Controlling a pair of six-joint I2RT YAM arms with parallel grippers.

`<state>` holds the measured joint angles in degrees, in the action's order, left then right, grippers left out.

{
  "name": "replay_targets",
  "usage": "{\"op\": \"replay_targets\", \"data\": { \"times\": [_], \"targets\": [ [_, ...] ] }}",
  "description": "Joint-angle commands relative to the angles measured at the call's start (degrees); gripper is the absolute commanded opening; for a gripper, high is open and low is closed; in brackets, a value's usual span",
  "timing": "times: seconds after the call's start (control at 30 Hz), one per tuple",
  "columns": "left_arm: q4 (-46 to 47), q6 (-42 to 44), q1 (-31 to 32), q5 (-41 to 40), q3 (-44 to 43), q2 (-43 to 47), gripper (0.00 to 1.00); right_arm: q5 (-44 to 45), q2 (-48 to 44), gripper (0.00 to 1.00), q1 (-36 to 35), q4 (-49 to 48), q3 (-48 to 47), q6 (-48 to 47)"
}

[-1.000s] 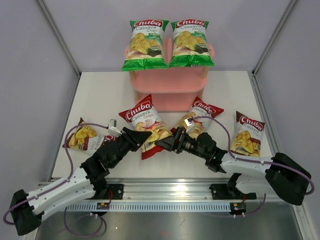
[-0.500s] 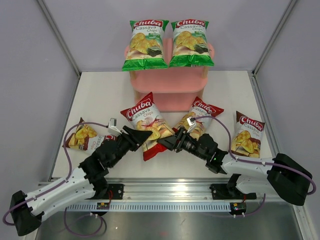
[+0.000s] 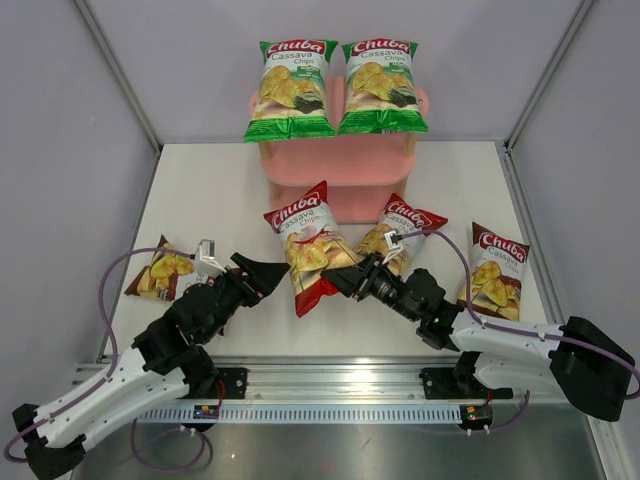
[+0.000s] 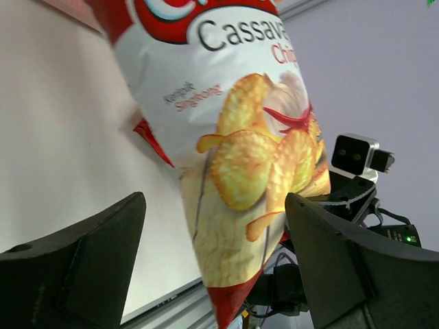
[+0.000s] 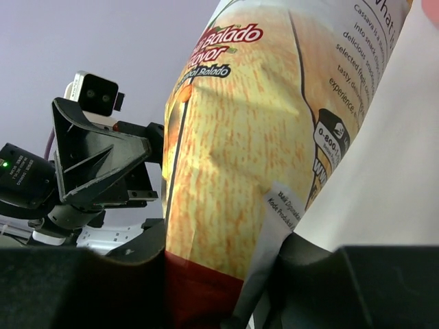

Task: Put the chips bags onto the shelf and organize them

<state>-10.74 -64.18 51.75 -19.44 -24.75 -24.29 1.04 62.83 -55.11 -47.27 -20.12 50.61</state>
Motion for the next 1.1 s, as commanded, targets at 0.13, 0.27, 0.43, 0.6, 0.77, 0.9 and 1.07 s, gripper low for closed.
{"op": "replay_targets", "data": {
  "times": [0.13,0.27,0.43,0.6,0.77,0.9,1.07],
  "targets": [
    [-14.4,3.9,0.2,-9.8,-4.3,6.8,0.93,2.7,-6.7,0.16,1.0,-3.3,-0.4,-8.2],
    [-18.3,6.3,0.2,-10.7,-6.2,7.6,0.98,0.1,-7.0,0.16,4.8,-2.5,-1.0,-5.8],
    [-24.9,13.0,0.2,-11.7,-12.1,4.6,0.99,-2.6,-4.9,0.16,8.4,-3.4,-3.3,-4.8],
    [-32.0,21.9,0.2,-13.6,-22.1,-0.9,0.99,-3.7,-2.5,0.16,12.3,-4.2,-6.3,-5.0],
    [-39.5,27.3,0.2,-15.1,-27.6,-4.6,0.99,-5.1,1.1,0.16,14.6,-4.4,-10.5,-5.0],
    [-43.4,30.4,0.2,-14.7,-28.7,-4.5,0.99,-6.1,5.3,0.16,16.5,-4.9,-14.1,-4.6],
    [-41.0,32.1,0.2,-11.6,-26.6,0.7,0.99,-5.4,9.2,0.16,18.5,-4.8,-18.3,-3.5]
  ]
}}
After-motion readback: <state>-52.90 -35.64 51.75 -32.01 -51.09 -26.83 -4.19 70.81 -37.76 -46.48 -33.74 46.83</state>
